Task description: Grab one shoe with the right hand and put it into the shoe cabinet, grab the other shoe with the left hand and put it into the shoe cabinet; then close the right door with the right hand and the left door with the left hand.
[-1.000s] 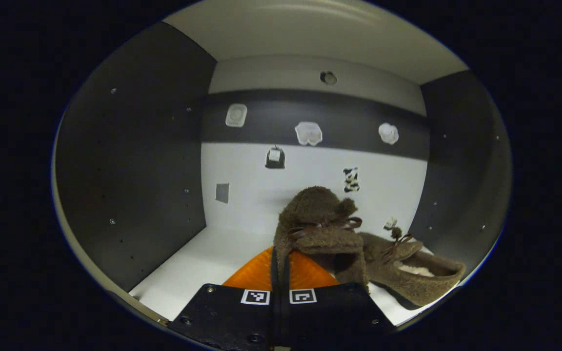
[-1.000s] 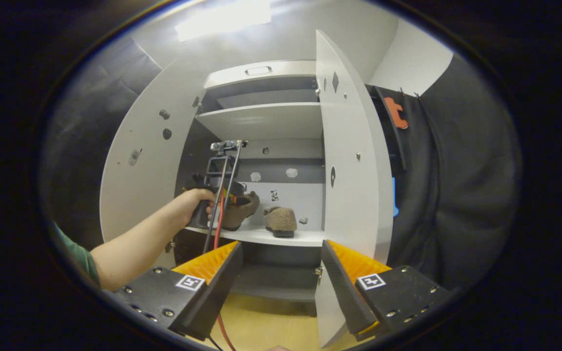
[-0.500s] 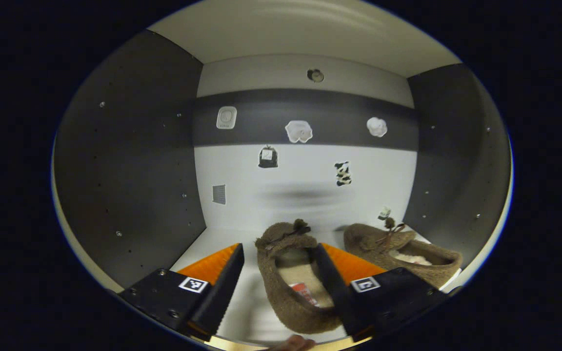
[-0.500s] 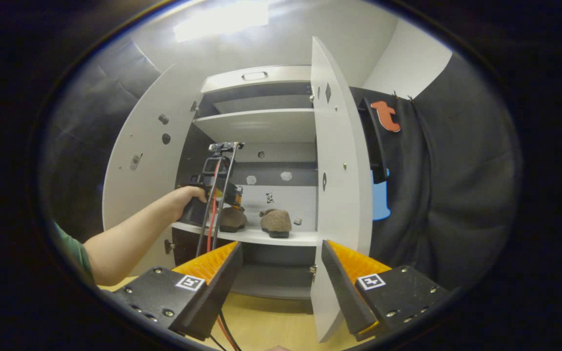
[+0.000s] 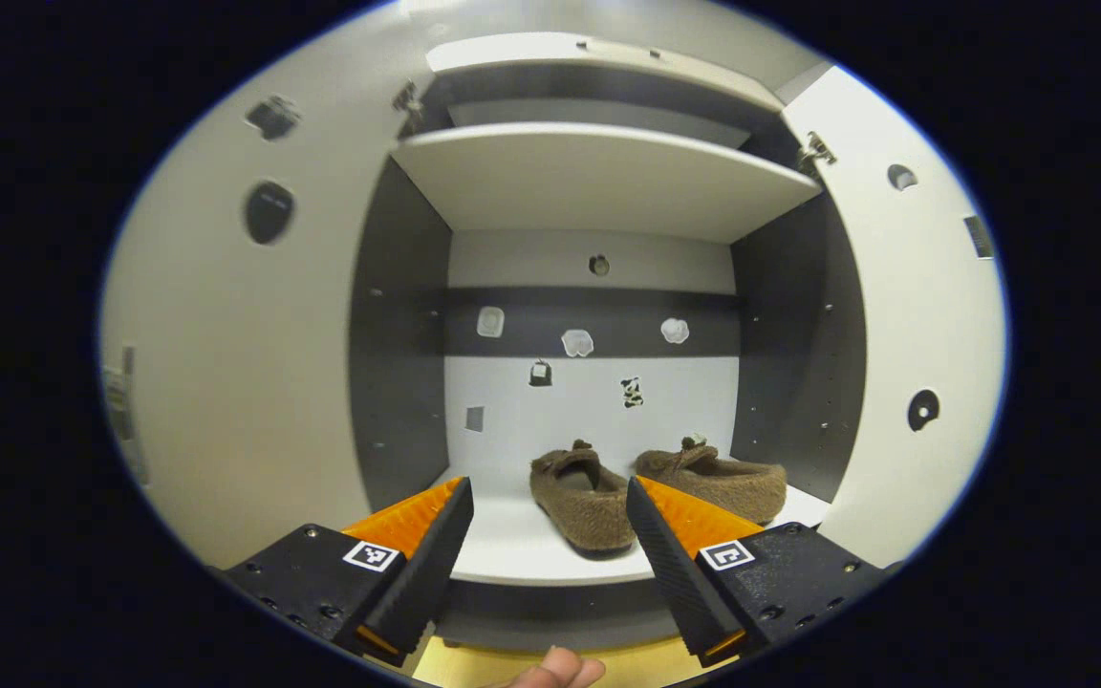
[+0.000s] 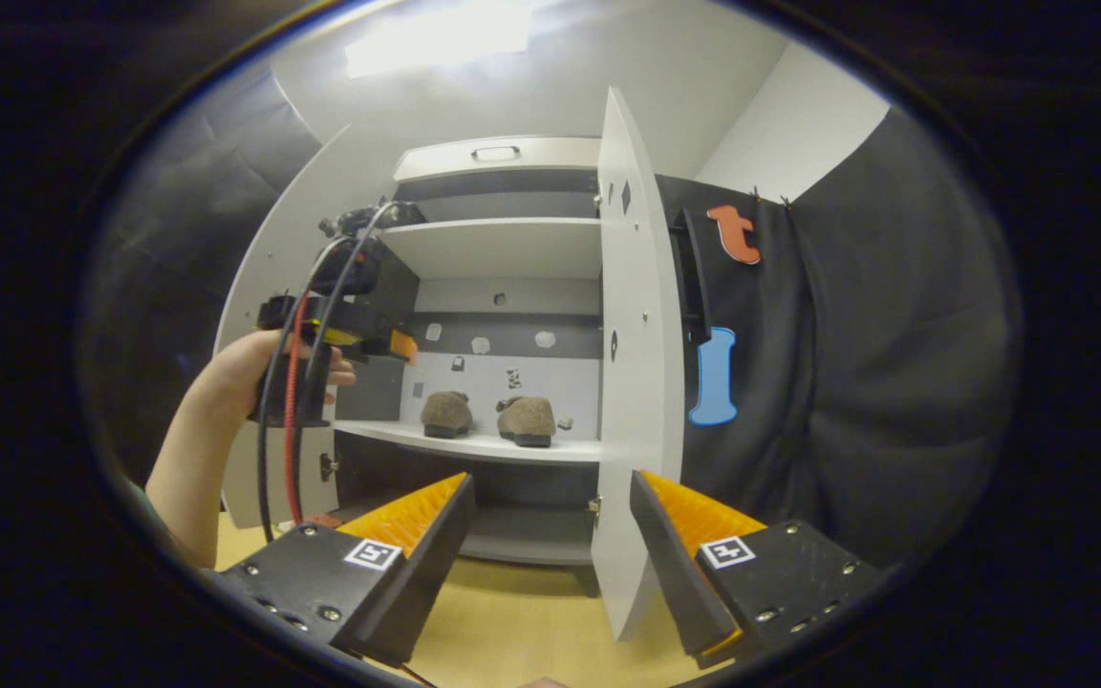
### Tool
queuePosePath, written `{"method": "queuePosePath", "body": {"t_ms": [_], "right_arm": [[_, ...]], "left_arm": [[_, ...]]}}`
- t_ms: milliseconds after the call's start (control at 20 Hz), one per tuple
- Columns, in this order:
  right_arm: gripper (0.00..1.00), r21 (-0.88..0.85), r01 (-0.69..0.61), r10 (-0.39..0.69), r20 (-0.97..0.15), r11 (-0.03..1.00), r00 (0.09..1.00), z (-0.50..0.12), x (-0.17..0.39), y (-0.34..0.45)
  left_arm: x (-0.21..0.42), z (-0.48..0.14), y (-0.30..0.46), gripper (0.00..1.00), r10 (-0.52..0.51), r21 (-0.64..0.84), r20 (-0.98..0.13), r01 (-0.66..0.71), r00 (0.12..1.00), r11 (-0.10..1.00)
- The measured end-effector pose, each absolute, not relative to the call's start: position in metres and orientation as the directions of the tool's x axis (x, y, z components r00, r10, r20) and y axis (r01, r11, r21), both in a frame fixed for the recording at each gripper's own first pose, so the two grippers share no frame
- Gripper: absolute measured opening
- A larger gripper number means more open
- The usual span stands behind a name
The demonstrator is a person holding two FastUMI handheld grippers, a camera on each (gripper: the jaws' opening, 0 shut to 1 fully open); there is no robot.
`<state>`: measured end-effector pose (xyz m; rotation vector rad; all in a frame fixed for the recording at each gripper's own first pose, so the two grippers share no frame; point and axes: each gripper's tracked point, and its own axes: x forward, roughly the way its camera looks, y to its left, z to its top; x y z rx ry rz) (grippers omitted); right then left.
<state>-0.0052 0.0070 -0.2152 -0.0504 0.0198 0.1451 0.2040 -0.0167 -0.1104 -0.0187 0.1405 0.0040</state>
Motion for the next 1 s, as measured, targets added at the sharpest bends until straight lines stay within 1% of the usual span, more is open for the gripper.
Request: {"method": "queuePosePath", "body": {"t_ms": [150, 250, 300, 450, 550, 600, 650, 800, 850, 1000], "right_arm": [[0.98, -0.054, -0.149, 0.147, -0.032, 0.987, 0.989, -0.217, -0.015, 0.012], [0.98, -0.039, -0.154, 0.153, -0.032, 0.987, 0.988, -0.212, -0.018, 0.013], [0.99, -0.034, -0.172, 0.171, -0.032, 0.984, 0.985, -0.208, -0.021, 0.015], [0.98, -0.032, -0.185, 0.185, 0.004, 0.982, 0.983, -0.188, -0.025, 0.001], [0.99, -0.027, -0.193, 0.194, 0.015, 0.981, 0.981, -0.175, -0.027, -0.015], [0.98, -0.03, -0.207, 0.208, 0.009, 0.978, 0.978, -0.17, -0.027, -0.027], [0.98, -0.035, -0.214, 0.214, 0.001, 0.976, 0.977, -0.167, -0.027, -0.04], [0.98, -0.069, -0.193, 0.192, -0.025, 0.979, 0.981, -0.157, -0.019, -0.098], [0.98, -0.073, -0.181, 0.179, -0.035, 0.981, 0.983, -0.154, -0.018, -0.119], [0.98, -0.031, -0.181, 0.179, -0.04, 0.983, 0.983, -0.135, -0.005, -0.172]], "left_arm": [[0.151, -0.106, -0.013, 0.98, -0.016, -0.028, -0.083, 0.013, 0.996, 1.0], [0.125, -0.11, -0.008, 0.98, -0.039, -0.005, -0.071, 0.039, 0.997, 0.999], [0.115, -0.112, -0.002, 0.98, -0.038, 0.001, -0.066, 0.038, 0.997, 0.999], [0.098, -0.111, 0.008, 0.98, -0.06, -0.049, -0.037, 0.058, 0.998, 0.997], [0.094, -0.107, 0.019, 0.99, -0.057, -0.042, -0.028, 0.056, 0.998, 0.998], [0.092, -0.102, 0.023, 0.98, -0.065, -0.041, -0.008, 0.065, 0.998, 0.997], [0.088, -0.101, 0.023, 0.98, -0.077, -0.049, -0.011, 0.077, 0.997, 0.996], [0.075, -0.089, 0.02, 0.96, -0.131, -0.116, 0.016, 0.132, 0.991, 0.985], [0.069, -0.086, 0.016, 0.98, -0.157, -0.12, 0.025, 0.159, 0.987, 0.98], [0.053, -0.08, -0.001, 0.96, -0.226, -0.102, 0.046, 0.23, 0.973, 0.968]]}}
